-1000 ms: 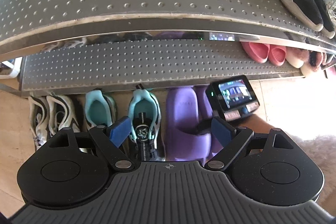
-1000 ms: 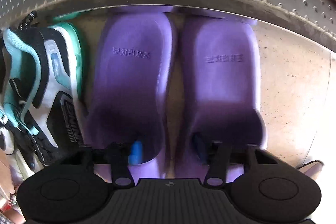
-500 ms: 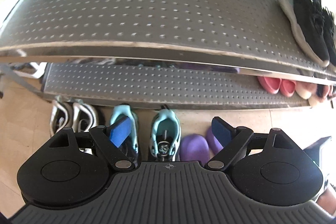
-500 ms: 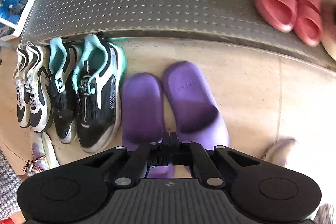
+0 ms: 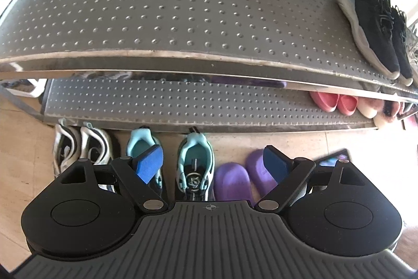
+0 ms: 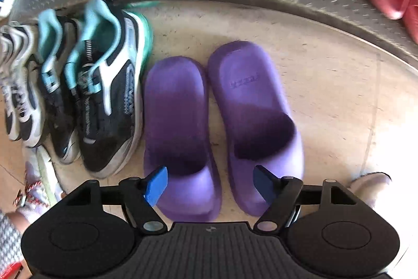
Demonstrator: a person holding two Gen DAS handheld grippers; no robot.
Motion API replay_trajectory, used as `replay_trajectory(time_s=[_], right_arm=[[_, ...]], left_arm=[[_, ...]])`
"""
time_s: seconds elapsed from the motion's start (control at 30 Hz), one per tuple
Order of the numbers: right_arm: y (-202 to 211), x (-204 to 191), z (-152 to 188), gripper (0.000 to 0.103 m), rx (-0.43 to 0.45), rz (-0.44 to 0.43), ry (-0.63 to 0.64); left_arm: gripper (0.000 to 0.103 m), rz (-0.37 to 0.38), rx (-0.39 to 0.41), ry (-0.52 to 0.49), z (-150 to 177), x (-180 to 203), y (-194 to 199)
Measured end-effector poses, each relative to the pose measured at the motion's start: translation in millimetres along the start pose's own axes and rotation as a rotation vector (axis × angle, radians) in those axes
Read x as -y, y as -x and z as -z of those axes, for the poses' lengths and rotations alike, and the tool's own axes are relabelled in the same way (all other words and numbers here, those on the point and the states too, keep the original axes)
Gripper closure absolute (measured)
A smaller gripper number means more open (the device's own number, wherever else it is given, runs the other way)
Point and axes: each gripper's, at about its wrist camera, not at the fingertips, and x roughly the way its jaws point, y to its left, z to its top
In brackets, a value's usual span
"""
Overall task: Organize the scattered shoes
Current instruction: 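Grasp both purple slides at the heels with the right gripper and lift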
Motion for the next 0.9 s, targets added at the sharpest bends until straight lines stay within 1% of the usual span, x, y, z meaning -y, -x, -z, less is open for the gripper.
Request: replay_trajectory(time_s=[0.13, 0.2, 0.27, 0.33, 0.4, 0.43, 0.5, 0.53, 0.57, 0.63, 0.67, 0.8, 0.9], right_arm=[[-31, -9, -20, 0.028, -0.121, 0.021, 0.081], [-52, -19, -28, 0.028, -0.232, 0.043, 0.165], [-68, -29, -31, 0.028, -0.324, 0.078, 0.227], [-77, -33, -32, 0.028, -0.373, 0.103, 0.248], [-92, -40, -27, 0.030, -0.447, 0.160, 0.283], [-100, -43, -21, 0.034, -0.471, 0.194, 0.306], [-106, -47, -11, 0.037, -0.486, 0.206, 0.326], [-105, -47, -5, 0.048, -0.474, 0.187, 0.325], [-103, -45, -1, 0.075, -0.450, 0.191, 0.318], [-97, -41, 5, 0.080, -0.408, 0.196, 0.302], [-89, -31, 14, 0.081, -0.358, 0.173, 0.252], [-64, -7, 46, 0.082, -0.232, 0.113, 0.102], [-28, 10, 72, 0.083, -0.089, 0.053, -0.054]], left_arm=[[0.015, 0.007, -0.034, 0.004, -3, 0, -11], [0.015, 0.008, -0.044, 0.005, -2, 0, -14], [0.015, 0.011, -0.053, 0.011, -1, -2, -17], [0.015, 0.010, -0.053, 0.015, -1, -4, -17], [0.015, 0.009, -0.052, 0.019, -2, -5, -18], [0.015, 0.009, -0.052, 0.019, -1, -6, -18], [0.015, 0.009, -0.052, 0.021, -1, -7, -17], [0.015, 0.010, -0.051, 0.023, -1, -8, -16], [0.015, 0.011, -0.050, 0.025, -1, -8, -15], [0.015, 0.014, -0.046, 0.024, -1, -9, -13], [0.015, 0.016, -0.042, 0.021, 0, -8, -11], [0.015, 0.019, -0.019, 0.012, -2, -8, -4], [0.015, 0.009, 0.009, 0.026, -5, -11, 3]])
